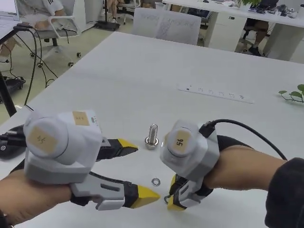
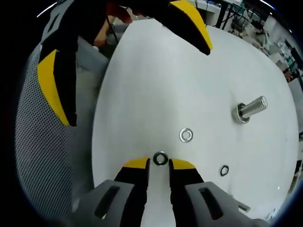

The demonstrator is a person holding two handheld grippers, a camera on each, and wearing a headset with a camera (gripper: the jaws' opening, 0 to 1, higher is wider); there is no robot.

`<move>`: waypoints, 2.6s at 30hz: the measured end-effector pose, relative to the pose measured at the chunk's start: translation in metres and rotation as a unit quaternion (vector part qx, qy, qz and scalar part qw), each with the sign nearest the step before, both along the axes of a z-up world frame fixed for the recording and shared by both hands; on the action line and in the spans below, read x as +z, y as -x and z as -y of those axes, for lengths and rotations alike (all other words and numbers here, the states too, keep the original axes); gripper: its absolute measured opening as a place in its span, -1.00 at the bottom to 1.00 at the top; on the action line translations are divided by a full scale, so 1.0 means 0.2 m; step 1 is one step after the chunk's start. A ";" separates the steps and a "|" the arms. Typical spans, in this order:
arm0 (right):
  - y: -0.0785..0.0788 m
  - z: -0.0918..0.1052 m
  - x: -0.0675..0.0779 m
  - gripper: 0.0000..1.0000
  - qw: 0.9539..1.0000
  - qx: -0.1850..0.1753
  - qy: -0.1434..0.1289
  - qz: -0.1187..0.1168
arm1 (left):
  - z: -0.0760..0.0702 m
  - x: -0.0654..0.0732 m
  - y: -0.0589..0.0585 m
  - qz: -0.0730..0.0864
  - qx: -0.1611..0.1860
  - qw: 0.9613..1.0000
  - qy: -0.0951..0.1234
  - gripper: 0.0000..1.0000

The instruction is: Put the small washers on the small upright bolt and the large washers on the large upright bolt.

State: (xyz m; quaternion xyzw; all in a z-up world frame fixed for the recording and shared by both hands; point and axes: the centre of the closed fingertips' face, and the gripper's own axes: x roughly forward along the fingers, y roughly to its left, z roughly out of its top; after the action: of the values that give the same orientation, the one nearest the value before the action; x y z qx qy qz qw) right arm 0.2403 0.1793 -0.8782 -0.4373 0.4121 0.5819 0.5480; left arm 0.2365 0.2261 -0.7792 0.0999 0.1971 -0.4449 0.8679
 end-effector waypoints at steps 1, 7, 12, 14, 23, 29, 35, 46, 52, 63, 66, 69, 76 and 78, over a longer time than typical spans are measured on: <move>0.00 0.00 0.00 -0.67 1.000 0.001 0.001 0.002 | 0.00 0.00 0.00 0.000 0.000 1.000 0.000 0.21; -0.01 -0.01 0.00 -0.69 1.000 0.007 0.004 0.010 | 0.00 0.00 0.00 0.001 0.003 1.000 0.001 0.20; 0.00 -0.01 0.00 -0.70 1.000 0.012 0.002 0.010 | 0.00 0.00 0.00 0.002 0.005 1.000 0.001 0.19; -0.01 -0.01 0.00 -0.70 1.000 0.009 -0.001 0.008 | -0.01 0.00 0.00 0.002 0.006 1.000 0.001 0.19; 0.00 -0.01 0.00 -0.68 1.000 0.008 0.002 0.007 | -0.01 0.01 -0.01 0.003 0.007 1.000 -0.001 0.18; -0.01 0.00 0.00 -0.71 1.000 0.009 0.003 0.007 | -0.01 0.01 -0.01 0.003 0.009 1.000 0.000 0.17; -0.01 0.00 0.00 -0.72 1.000 0.009 0.001 0.008 | -0.01 0.01 0.00 0.003 0.007 1.000 -0.001 0.17; -0.05 0.06 0.03 -0.73 1.000 -0.007 0.003 0.008 | 0.00 0.01 0.00 0.001 0.004 1.000 -0.003 0.17; -0.07 0.10 0.08 -0.73 1.000 -0.022 -0.004 0.001 | 0.00 0.00 0.00 -0.001 -0.001 1.000 -0.004 0.17; -0.15 0.22 0.24 -0.73 0.999 -0.041 -0.006 0.018 | 0.02 -0.01 -0.02 -0.005 -0.010 1.000 -0.003 0.17; -0.19 0.27 0.30 -0.73 0.998 -0.047 -0.004 0.029 | 0.02 -0.02 -0.02 -0.006 -0.011 1.000 -0.002 0.17; -0.23 0.30 0.35 -0.73 0.998 -0.052 -0.002 0.040 | 0.02 -0.02 -0.02 -0.006 -0.012 1.000 -0.001 0.17; -0.34 0.37 0.45 -0.73 0.995 -0.070 -0.006 0.064 | 0.02 -0.02 -0.02 -0.008 -0.013 1.000 -0.001 0.17; -0.38 0.39 0.47 -0.73 0.994 -0.078 -0.006 0.071 | 0.03 -0.02 -0.02 -0.008 -0.012 1.000 0.000 0.17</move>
State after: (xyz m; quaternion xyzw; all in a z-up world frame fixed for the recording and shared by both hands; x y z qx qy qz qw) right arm 0.3164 0.1009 -0.7843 -0.4405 0.4014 0.5076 0.6222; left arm 0.2411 0.2209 -0.7837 0.0989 0.2032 -0.4565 0.8606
